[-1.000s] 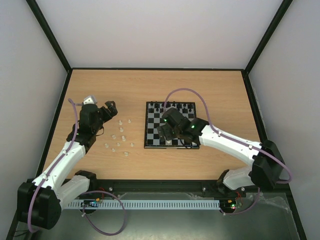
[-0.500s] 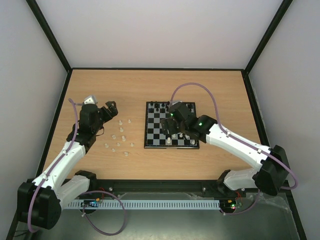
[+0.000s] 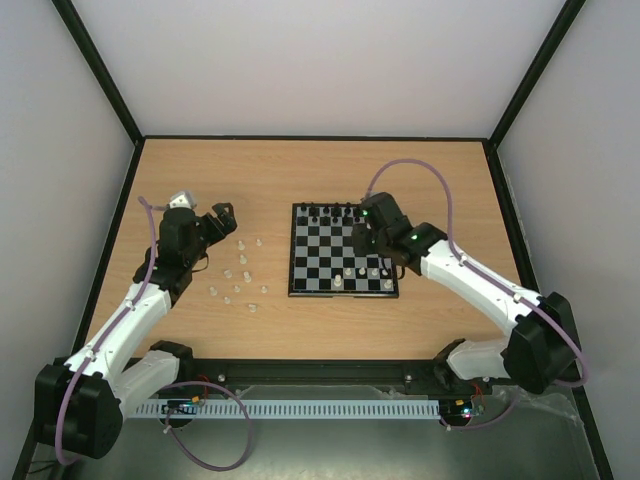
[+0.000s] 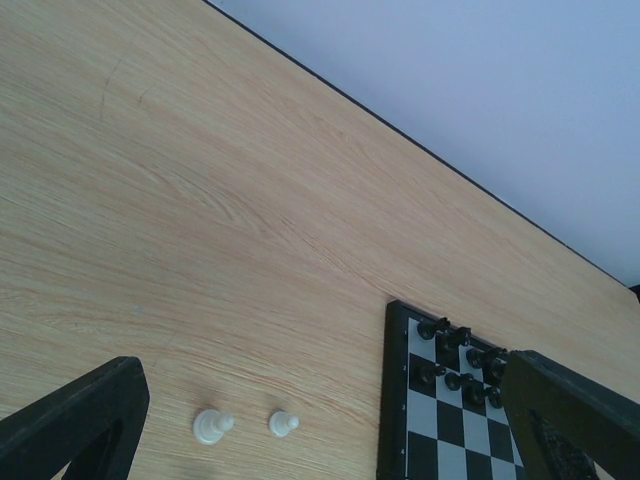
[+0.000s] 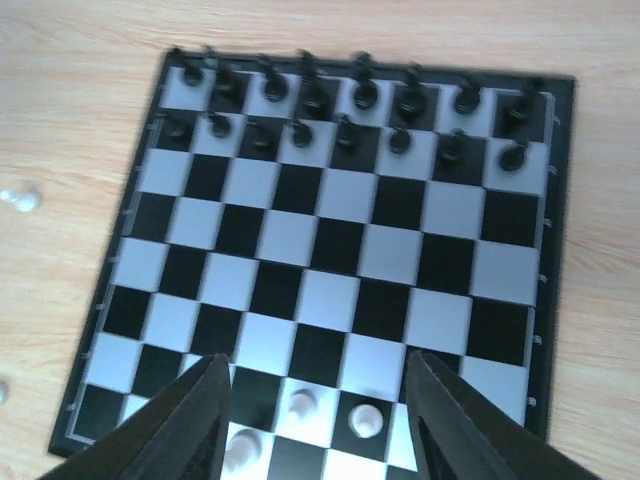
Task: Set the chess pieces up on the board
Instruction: Adjust the chessboard at the center of the board.
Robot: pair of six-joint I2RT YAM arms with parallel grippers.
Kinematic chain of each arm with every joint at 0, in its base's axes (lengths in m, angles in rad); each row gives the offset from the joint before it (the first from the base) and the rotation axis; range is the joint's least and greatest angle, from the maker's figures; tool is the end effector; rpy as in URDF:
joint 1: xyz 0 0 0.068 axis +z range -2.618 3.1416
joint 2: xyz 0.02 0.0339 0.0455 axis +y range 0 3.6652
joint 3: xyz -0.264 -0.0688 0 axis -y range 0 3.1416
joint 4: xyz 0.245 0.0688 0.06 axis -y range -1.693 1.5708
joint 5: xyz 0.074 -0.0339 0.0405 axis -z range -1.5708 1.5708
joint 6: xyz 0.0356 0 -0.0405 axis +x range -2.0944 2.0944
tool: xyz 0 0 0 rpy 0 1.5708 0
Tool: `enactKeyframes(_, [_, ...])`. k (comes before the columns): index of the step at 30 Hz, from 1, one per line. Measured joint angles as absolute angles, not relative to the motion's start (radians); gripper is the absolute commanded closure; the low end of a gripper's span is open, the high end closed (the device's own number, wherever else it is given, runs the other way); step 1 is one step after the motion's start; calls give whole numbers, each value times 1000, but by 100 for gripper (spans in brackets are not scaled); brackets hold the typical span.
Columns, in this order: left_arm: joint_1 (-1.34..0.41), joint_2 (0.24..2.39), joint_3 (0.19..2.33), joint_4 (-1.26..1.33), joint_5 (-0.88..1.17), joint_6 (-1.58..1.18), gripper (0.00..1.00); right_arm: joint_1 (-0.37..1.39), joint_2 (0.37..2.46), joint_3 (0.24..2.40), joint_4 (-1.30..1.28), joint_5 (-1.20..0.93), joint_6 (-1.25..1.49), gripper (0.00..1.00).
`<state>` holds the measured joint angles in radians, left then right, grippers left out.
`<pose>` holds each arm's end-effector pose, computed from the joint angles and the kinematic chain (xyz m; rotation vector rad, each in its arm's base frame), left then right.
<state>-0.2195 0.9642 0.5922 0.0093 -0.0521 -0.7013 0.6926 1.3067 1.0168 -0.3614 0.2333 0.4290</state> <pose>0.2171 -0.0465 0.2584 -0.5055 1.9087 -0.5592 0.2280 0.1785 0.2900 -0.1642 2.2198 0.3647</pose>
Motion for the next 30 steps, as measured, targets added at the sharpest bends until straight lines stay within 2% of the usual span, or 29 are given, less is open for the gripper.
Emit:
enactKeyframes(4, [-220, 964, 591, 17, -49, -698, 0, 591, 1307, 951, -329, 176, 448, 74])
enactKeyframes(6, [-220, 968, 591, 20, -43, -695, 1, 558, 1307, 922, -313, 152, 458, 78])
enactKeyframes(8, [-220, 981, 591, 33, -30, -691, 6, 532, 1301, 887, -293, 131, 465, 82])
enactKeyframes(10, [-220, 1003, 591, 46, -13, -690, 13, 507, 1277, 843, -283, 112, 476, 83])
enactKeyframes(12, [-223, 1031, 593, 48, 3, -685, 24, 485, 1233, 800, -278, 98, 484, 81])
enactKeyframes(16, [-245, 1084, 624, 43, 15, -699, 39, 466, 1111, 733, -278, 93, 511, 76])
enactKeyframes(20, [-294, 1146, 707, 51, 13, -719, 51, 466, 1001, 684, -278, 86, 544, 75])
enactKeyframes(23, [-316, 1217, 792, 65, 11, -734, 51, 466, 942, 642, -281, 83, 583, 73])
enactKeyframes(24, [-318, 1254, 835, 65, 14, -738, 49, 466, 923, 629, -283, 78, 597, 72])
enactKeyframes(27, [-320, 1375, 965, 75, 29, -746, 33, 466, 877, 595, -283, 55, 640, 65])
enactKeyframes(30, [-321, 1499, 1094, 76, 57, -750, 30, 465, 863, 568, -280, 19, 672, 65])
